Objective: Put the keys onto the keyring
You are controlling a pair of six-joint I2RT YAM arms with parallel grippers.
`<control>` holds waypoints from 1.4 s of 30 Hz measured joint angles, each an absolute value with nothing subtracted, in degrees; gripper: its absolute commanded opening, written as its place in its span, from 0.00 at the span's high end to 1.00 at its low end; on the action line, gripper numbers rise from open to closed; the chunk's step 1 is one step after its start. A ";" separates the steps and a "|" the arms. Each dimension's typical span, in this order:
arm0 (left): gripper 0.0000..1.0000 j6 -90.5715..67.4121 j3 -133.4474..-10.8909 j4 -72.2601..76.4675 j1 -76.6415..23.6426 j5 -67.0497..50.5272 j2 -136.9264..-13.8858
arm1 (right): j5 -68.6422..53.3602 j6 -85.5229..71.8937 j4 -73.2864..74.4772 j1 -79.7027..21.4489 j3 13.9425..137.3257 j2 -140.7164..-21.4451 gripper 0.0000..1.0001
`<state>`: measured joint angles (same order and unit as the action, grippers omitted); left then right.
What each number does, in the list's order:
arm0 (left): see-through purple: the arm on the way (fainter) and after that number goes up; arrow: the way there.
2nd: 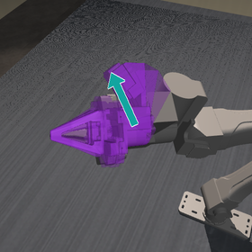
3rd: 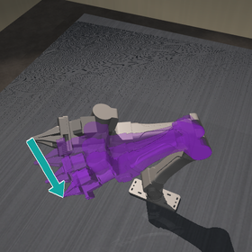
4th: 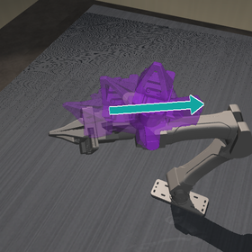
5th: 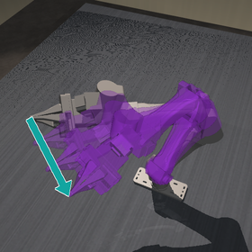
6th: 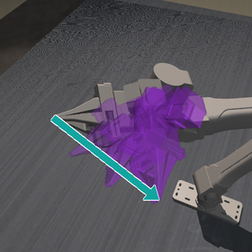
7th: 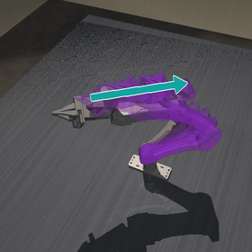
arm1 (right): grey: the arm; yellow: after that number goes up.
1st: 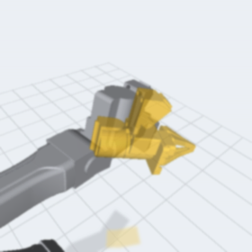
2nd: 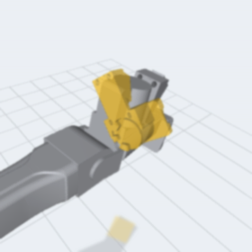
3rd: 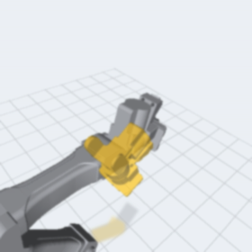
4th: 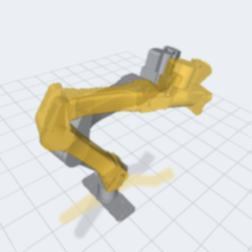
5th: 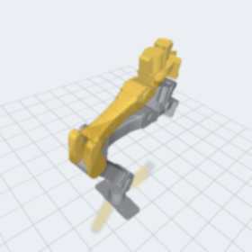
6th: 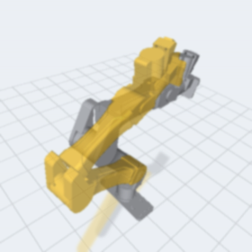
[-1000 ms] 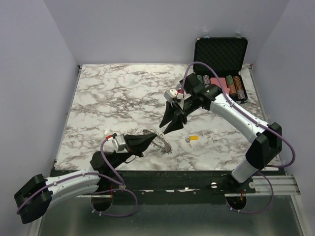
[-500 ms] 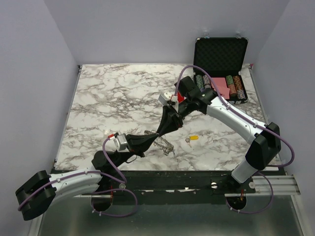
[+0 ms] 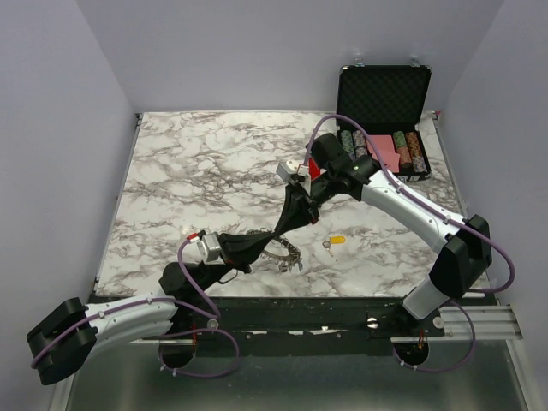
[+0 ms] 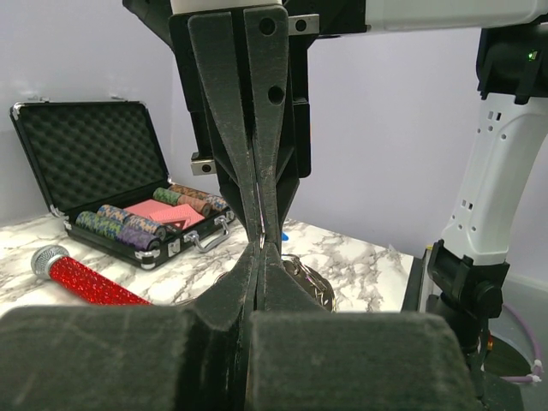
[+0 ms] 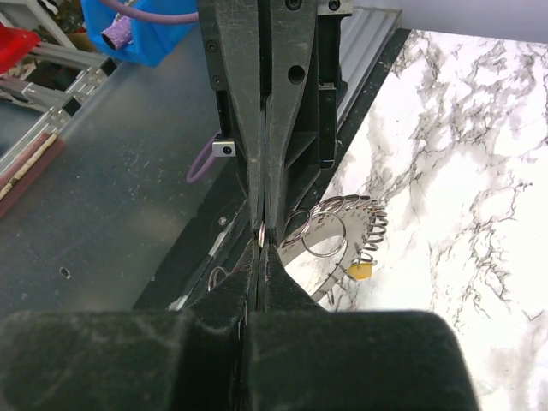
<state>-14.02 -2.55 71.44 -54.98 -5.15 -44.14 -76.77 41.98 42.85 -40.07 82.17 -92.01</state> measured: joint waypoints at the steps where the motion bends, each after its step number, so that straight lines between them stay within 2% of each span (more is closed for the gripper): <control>1: 1.00 -14.02 -2.55 71.44 -54.98 -5.15 -44.14 | -76.75 41.52 42.81 -40.07 82.17 -92.01 1.00; 4: 0.98 -14.04 -2.55 71.22 -54.98 -5.15 -44.14 | -76.42 41.04 42.96 -40.07 82.17 -92.01 1.00; 5: 0.91 -14.06 -2.55 70.96 -54.98 -5.13 -44.12 | -76.05 40.95 43.13 -40.12 82.21 -92.01 1.00; 7: 0.66 -14.22 -2.55 70.13 -54.98 -4.93 -43.90 | -74.54 40.73 43.86 -40.25 82.67 -92.05 1.00; 9: 0.51 -14.46 -2.57 67.46 -54.96 -4.25 -42.33 | -71.40 41.15 46.35 -40.51 84.86 -92.62 1.00; 16: 0.34 -14.02 -6.46 43.75 -54.87 0.03 -26.00 | -52.53 47.13 60.10 -40.86 97.32 -95.22 1.00; 21: 0.31 -13.69 -11.73 25.26 -54.87 3.64 -16.69 | -35.14 50.76 68.05 -41.52 102.65 -96.16 1.00; 28: 0.31 -14.90 -14.26 11.66 -54.87 4.69 -19.57 | -15.11 52.49 74.19 -47.42 103.02 -102.78 1.00; 35: 0.36 -13.32 -14.35 8.54 -54.87 3.64 -26.06 | -10.87 50.83 75.48 -53.32 103.77 -109.71 1.00; 42: 0.41 -10.52 -10.31 14.04 -55.75 2.85 -27.20 | -11.90 50.63 75.66 -53.80 104.97 -112.95 1.00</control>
